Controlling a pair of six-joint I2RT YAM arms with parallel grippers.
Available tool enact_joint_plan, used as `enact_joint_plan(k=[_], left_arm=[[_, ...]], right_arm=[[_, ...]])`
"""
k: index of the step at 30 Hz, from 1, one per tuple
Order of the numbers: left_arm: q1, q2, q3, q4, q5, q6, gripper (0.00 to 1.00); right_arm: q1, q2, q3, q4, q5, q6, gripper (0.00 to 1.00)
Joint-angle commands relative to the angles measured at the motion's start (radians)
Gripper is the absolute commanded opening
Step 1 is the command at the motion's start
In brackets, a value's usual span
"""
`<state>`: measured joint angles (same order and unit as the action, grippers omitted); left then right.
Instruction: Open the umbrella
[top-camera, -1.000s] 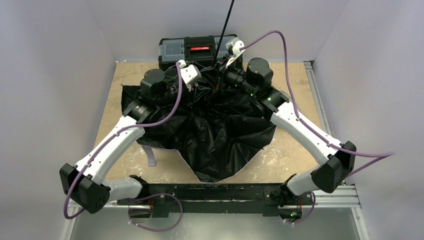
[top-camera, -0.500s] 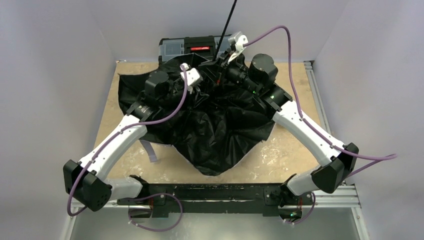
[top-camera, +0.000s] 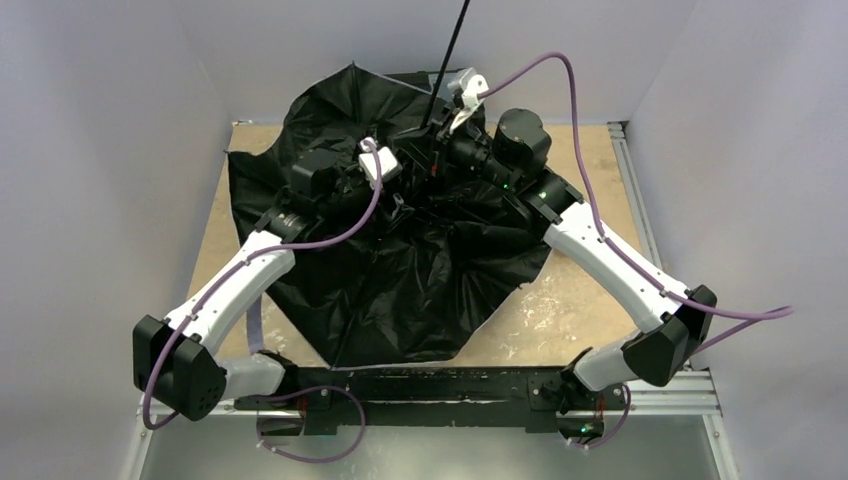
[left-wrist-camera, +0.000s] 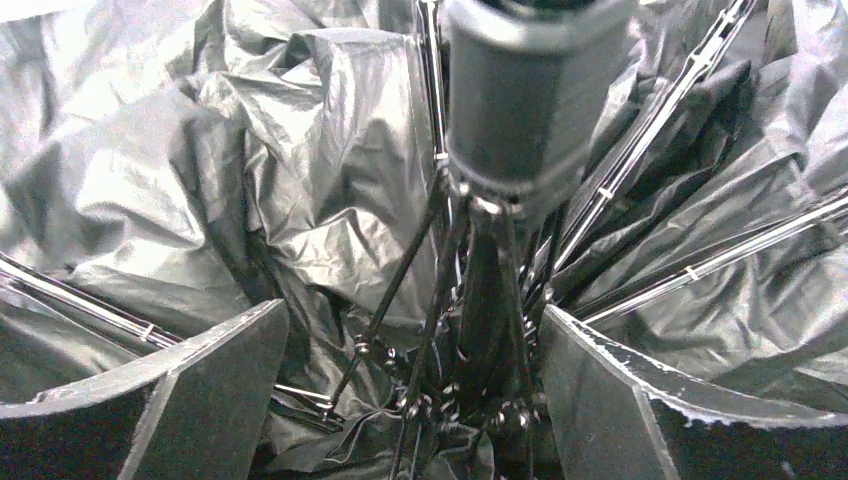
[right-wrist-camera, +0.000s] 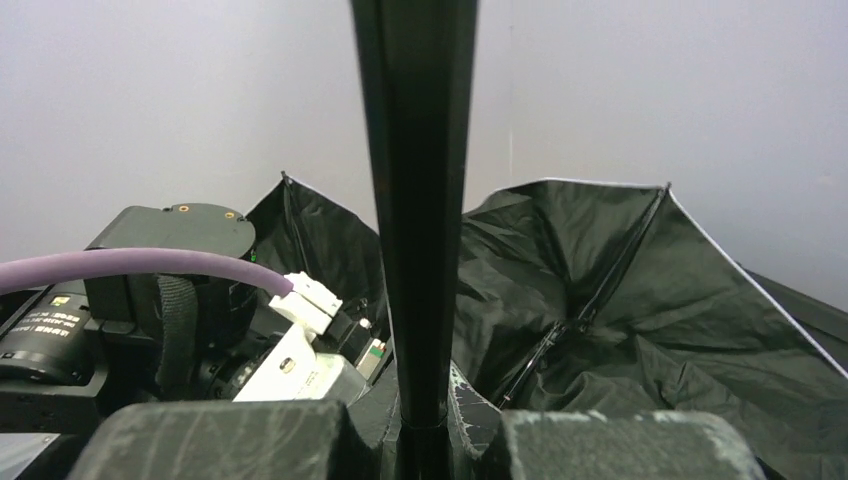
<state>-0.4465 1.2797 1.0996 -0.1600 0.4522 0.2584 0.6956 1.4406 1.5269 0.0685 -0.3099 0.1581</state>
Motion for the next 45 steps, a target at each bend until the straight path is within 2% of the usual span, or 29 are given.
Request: enact_joint_plan(k=[1,4,7,10,13,18,23,26,31,33,35,38,39,45], left_arm=[[0.094,-0.003,-0.141,-0.189,-0.101,0.144,0.99],[0.123,-0.036,-0.2,-0.141,-0.067,0.224,1.0],[0.158,-0.102,-0.218,-0.082,0.064,0.238,1.0],[0.148,-0.188,-0.171,0.001,0.207,0.145,1.0],[0.099,-0.223,-0.069,0.012,0.266,0.063,1.0],[0.031,-0.23,0.035,0.038,0.231,-0.024,0.95],[0.018,-0.216,0.098,0.06,0.21,-0.099,0.9],[-0.015,-0.237,0.114,0.047,0.219,-0.032,1.0],[-0.078,-0.231,0.191,-0.114,0.158,0.093,1.0],[-0.079,-0.218,0.208,-0.156,0.153,0.108,0.92],[-0.079,-0.213,0.203,-0.149,0.134,0.11,0.79],[-0.078,-0.197,0.194,-0.109,0.113,0.098,0.5],[-0.08,-0.183,0.202,-0.11,0.104,0.096,0.43],[-0.08,-0.135,0.209,-0.085,0.058,0.075,0.41]], right_arm=[[0.002,-0.119,0.153,0.257,-0.051,0.006,0.0],[0.001,-0.132,0.133,0.238,-0.049,-0.055,0.0],[0.0,-0.143,0.086,0.224,-0.055,-0.104,0.0],[0.001,-0.145,0.042,0.211,-0.058,-0.098,0.0],[0.002,-0.133,0.013,0.217,-0.114,-0.08,0.0],[0.002,-0.125,-0.026,0.249,-0.172,-0.018,0.0],[0.004,-0.11,-0.031,0.214,-0.176,-0.033,0.0],[0.004,-0.1,-0.039,0.171,-0.17,-0.073,0.0],[0.012,-0.098,-0.055,0.14,-0.157,-0.115,0.0],[0.012,-0.1,-0.06,0.144,-0.163,-0.12,0.0],[0.011,-0.099,-0.059,0.156,-0.177,-0.112,0.0],[0.016,-0.101,-0.064,0.171,-0.202,-0.097,0.0],[0.016,-0.101,-0.066,0.18,-0.207,-0.089,0.0],[0.02,-0.1,-0.06,0.187,-0.214,-0.073,0.0]])
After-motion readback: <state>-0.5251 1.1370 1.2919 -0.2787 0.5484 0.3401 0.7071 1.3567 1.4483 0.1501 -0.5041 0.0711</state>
